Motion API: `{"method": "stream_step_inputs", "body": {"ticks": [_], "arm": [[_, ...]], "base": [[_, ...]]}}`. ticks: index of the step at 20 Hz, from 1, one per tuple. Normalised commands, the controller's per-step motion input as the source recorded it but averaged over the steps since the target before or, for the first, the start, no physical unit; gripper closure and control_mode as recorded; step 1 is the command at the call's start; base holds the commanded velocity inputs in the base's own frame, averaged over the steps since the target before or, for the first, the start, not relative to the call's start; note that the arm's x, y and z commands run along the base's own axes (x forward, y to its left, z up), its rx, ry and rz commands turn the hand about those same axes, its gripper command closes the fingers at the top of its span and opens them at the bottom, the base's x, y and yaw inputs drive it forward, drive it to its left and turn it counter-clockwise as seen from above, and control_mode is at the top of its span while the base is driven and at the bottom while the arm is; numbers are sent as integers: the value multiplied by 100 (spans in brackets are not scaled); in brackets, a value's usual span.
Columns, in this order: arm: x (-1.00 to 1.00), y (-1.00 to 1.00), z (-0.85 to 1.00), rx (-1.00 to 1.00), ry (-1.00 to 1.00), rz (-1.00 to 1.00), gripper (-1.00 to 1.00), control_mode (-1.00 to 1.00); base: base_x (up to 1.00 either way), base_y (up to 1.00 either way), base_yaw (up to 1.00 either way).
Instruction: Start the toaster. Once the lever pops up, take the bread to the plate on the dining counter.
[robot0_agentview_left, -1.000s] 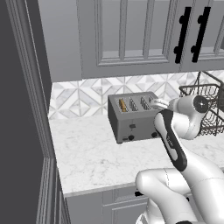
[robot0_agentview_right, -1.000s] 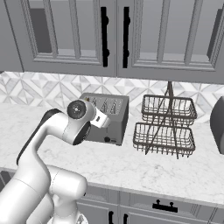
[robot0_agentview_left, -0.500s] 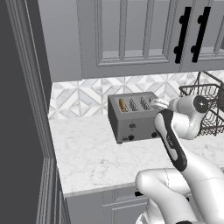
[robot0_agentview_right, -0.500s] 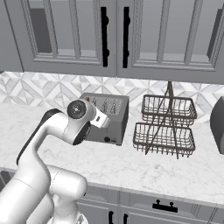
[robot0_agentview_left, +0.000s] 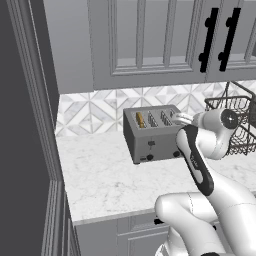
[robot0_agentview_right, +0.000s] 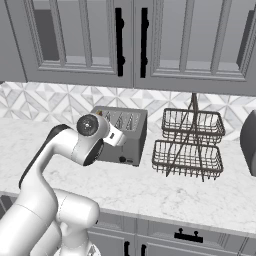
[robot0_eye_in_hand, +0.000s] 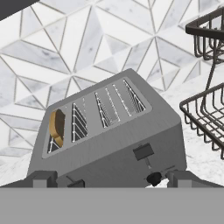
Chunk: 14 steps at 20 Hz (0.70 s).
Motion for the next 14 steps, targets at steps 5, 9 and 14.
{"method": "stream_step_inputs", "body": {"ticks": [5, 9, 14], "arm": [[0, 0, 0, 0, 0, 0, -100, -100], [0, 0, 0, 0, 0, 0, -100, -100], [0, 0, 0, 0, 0, 0, -100, -100]], "base": [[0, 0, 0], [0, 0, 0], [0, 0, 0]]}}
